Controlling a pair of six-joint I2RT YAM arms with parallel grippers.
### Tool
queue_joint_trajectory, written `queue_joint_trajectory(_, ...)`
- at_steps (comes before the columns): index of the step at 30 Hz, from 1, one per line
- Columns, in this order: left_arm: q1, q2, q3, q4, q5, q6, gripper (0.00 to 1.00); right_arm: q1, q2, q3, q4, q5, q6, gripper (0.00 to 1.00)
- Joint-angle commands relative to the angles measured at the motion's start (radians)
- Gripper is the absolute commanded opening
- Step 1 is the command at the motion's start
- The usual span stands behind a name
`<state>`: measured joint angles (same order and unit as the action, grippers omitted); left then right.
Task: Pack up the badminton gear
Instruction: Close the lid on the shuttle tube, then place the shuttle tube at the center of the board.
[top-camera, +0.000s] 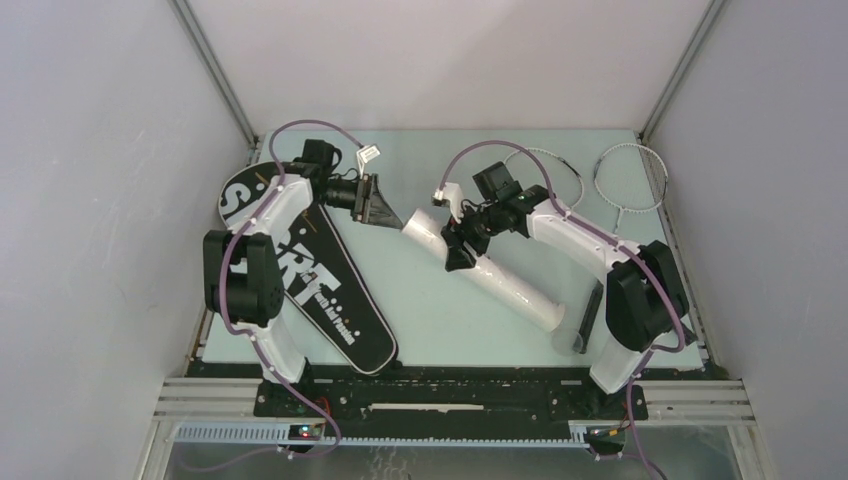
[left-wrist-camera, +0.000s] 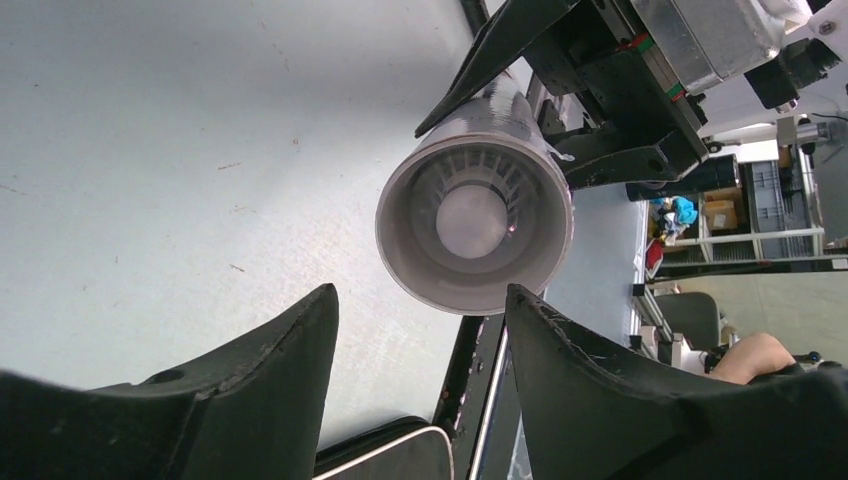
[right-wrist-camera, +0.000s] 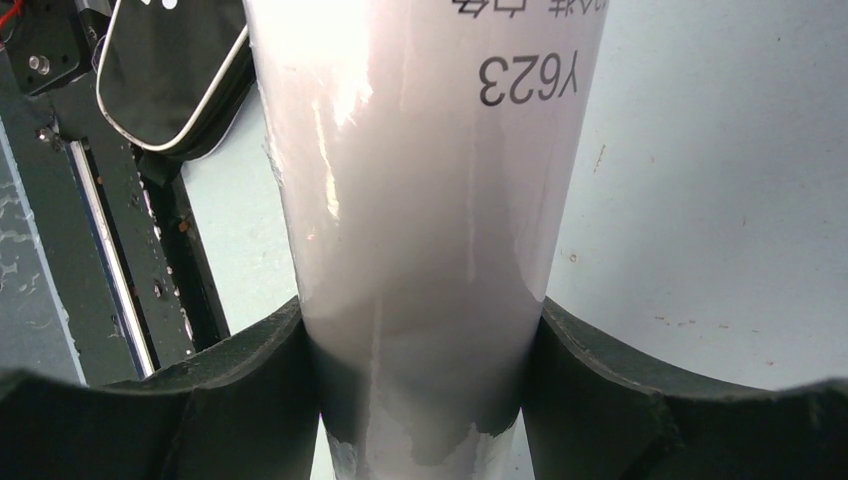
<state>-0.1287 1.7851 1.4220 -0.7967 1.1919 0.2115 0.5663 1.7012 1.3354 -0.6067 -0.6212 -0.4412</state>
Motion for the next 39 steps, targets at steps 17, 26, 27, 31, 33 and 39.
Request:
queue_joint_trajectory(17,0.011,0.028,0.067,-0.010,-0.019,0.006,0.68,0.032,0.095,0.110,0.002,0.084,-0.098,0.41)
queue_joint_trajectory(26,0.080,0.024,0.071,-0.065,-0.055,0.081,0.68,0.048,0.162,0.160,-0.019,0.109,-0.115,0.43)
queue_joint_trajectory(27,0.091,0.019,0.067,-0.080,-0.061,0.099,0.68,0.052,0.175,0.168,-0.021,0.116,-0.117,0.43)
queue_joint_trajectory(31,0.155,-0.020,0.033,-0.130,-0.090,0.174,0.69,0.077,0.231,0.204,-0.037,0.147,-0.127,0.47)
queue_joint_trajectory(33,0.186,-0.057,-0.003,-0.129,-0.102,0.195,0.69,0.096,0.256,0.216,-0.039,0.180,-0.130,0.49)
queue_joint_trajectory(39,0.234,-0.182,-0.106,-0.087,-0.159,0.208,0.73,0.138,0.324,0.241,-0.053,0.303,-0.137,0.57)
